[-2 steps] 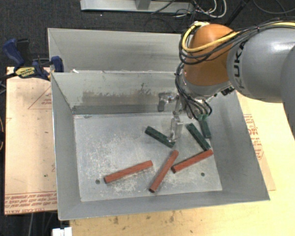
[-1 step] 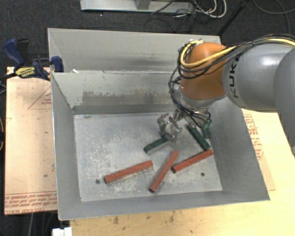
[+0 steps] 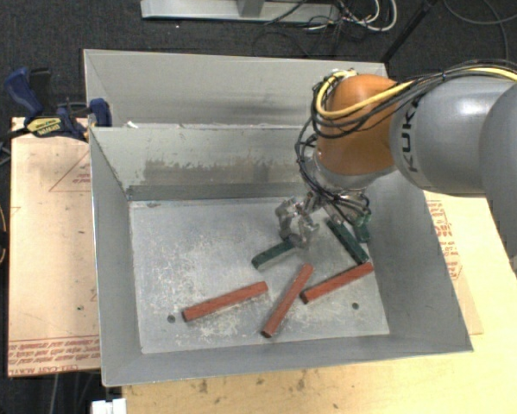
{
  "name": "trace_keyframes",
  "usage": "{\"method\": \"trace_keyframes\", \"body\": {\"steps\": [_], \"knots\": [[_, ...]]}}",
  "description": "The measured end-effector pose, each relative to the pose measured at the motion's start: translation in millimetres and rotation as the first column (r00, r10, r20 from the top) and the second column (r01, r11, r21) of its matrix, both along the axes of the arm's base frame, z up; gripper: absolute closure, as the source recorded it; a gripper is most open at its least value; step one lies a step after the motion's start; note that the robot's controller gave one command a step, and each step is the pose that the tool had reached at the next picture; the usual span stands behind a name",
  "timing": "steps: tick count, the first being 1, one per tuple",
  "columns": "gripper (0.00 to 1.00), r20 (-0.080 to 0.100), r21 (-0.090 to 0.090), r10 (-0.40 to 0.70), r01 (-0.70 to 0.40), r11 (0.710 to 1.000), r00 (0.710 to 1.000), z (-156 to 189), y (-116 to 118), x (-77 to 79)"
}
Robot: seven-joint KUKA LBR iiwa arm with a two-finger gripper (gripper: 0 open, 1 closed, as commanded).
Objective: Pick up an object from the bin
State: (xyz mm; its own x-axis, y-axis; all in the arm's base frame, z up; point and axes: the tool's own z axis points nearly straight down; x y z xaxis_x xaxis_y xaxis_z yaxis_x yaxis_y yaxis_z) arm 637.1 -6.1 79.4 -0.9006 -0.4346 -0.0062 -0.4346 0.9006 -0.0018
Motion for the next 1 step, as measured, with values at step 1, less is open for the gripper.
{"method": "trace_keyframes", "body": {"steps": [1], "knots": [[1.0,-0.003,0.001,-0.029,0.029,1.0,1.0,12.8,4.7,10.4]]}}
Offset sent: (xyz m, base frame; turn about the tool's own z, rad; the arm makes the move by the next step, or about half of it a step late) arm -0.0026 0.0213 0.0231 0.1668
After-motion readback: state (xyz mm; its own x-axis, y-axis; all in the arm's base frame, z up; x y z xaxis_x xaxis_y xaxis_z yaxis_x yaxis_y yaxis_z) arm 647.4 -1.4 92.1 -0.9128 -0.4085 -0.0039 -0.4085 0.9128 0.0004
